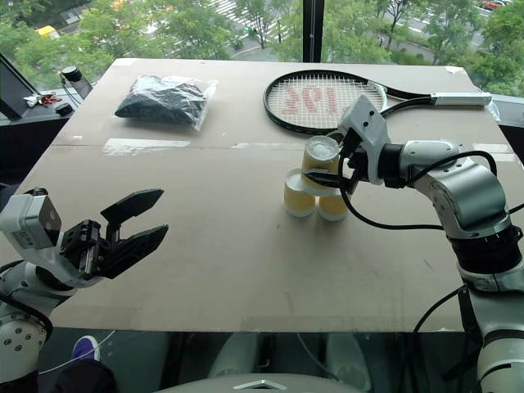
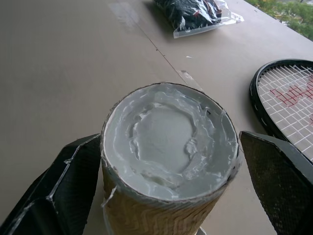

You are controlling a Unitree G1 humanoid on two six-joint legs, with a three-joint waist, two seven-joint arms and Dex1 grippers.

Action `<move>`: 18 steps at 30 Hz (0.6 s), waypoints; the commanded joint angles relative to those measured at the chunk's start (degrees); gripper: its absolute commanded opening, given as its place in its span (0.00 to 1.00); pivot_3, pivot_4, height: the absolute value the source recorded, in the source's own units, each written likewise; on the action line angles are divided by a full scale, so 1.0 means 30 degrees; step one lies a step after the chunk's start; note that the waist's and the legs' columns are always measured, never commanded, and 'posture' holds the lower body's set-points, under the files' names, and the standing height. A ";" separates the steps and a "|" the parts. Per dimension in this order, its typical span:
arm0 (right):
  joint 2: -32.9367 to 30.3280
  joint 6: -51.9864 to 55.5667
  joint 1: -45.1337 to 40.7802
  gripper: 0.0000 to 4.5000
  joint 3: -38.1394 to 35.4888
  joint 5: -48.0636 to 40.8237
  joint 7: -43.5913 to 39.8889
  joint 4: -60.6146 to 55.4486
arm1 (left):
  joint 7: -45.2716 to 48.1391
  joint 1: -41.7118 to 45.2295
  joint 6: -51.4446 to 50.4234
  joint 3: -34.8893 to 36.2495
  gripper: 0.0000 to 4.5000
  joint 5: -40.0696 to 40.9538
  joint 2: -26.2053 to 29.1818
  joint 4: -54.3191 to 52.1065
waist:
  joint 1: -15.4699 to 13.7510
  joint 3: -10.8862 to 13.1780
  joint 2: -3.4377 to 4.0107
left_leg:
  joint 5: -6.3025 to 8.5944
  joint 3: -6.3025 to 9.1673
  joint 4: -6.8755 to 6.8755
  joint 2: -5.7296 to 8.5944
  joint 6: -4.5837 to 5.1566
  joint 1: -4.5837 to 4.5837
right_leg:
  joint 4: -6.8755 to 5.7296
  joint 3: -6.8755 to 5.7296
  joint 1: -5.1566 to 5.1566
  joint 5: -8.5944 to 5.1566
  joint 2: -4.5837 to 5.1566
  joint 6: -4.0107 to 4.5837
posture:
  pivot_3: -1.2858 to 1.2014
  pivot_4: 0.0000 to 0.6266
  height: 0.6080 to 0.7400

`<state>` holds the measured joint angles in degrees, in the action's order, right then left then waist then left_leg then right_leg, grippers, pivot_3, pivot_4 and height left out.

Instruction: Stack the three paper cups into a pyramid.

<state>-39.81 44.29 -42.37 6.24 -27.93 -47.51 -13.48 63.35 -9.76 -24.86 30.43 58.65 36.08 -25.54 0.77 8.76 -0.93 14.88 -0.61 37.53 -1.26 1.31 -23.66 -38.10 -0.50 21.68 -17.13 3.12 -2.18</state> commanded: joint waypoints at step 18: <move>0.0144 -0.7138 1.8200 0.99 -1.2890 -0.1946 -0.3141 -0.4921 | -0.5180 -0.0700 0.0189 -0.3009 1.00 -0.5995 0.0027 0.0404 | -0.0481 -0.0028 0.0007 | 0.0019 0.0049 0.0005 0.0008 0.0033 0.0013 | -0.0002 -0.0008 -0.0051 0.0000 -0.0027 0.0000 | 0.52 0.24 1.00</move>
<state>-39.56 27.10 10.40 -29.79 -35.90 -56.45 -26.65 47.83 -10.95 -25.02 20.14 41.32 35.74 -23.74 -0.67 8.67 -0.91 14.93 -0.51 37.55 -1.23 1.41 -23.60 -38.11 -0.49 21.52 -17.13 3.02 -2.18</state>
